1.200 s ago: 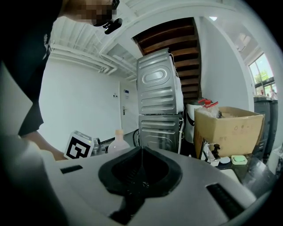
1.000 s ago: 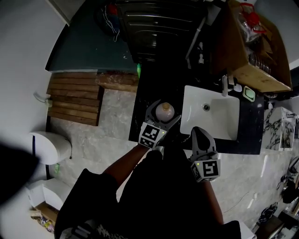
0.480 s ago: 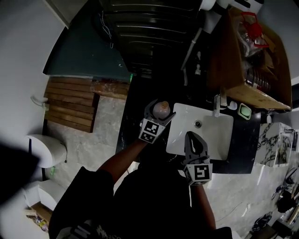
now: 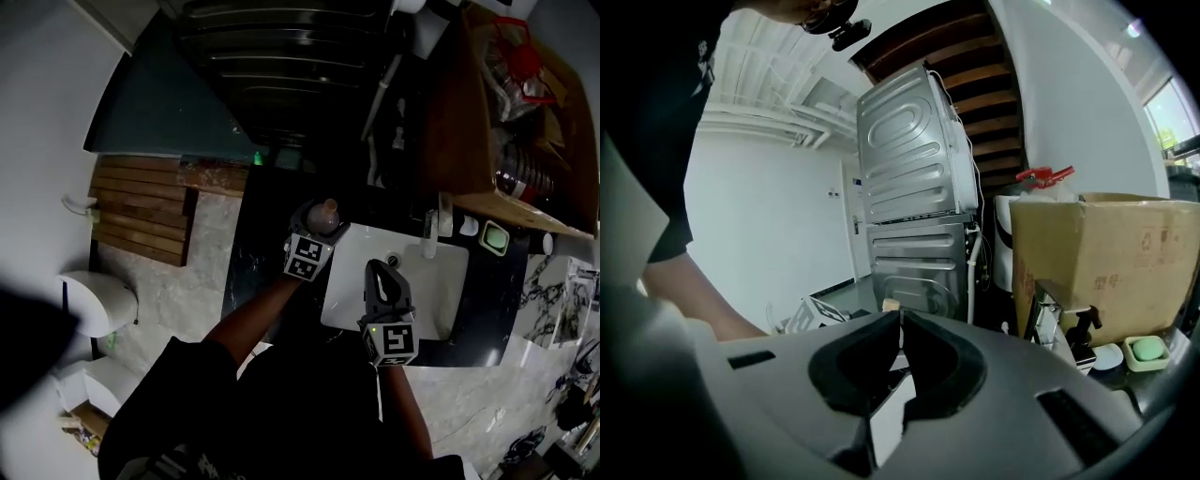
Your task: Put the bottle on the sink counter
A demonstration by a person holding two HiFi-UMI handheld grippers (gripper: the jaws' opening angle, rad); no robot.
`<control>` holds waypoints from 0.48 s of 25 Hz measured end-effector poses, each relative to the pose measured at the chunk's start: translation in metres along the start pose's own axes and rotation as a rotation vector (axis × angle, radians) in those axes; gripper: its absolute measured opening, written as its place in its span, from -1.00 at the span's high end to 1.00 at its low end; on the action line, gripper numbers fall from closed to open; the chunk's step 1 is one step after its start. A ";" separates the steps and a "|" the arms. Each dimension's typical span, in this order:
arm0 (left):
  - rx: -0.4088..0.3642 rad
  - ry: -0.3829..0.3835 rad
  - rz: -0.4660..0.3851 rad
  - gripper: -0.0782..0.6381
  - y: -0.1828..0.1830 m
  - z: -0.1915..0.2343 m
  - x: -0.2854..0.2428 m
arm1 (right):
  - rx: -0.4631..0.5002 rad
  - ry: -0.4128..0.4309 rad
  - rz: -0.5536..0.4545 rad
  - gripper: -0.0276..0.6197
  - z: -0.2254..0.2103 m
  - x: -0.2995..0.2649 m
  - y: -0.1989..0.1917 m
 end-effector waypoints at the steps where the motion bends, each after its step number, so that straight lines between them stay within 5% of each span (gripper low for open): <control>1: 0.001 0.002 0.011 -0.35 -0.004 0.001 -0.005 | 0.005 0.007 0.005 0.79 -0.003 -0.005 -0.001; 12: -0.063 0.007 0.104 -0.35 -0.011 0.002 -0.018 | -0.012 0.110 0.065 0.79 -0.028 -0.072 -0.031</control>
Point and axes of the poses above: the fingertips, and each gripper's own axes: x backward along the fingers, z to its left, y out of its top, the point moved 5 cm from there along x, backward along the fingers, and after that the axes turned 1 degree about x, right-handed, at the moved point
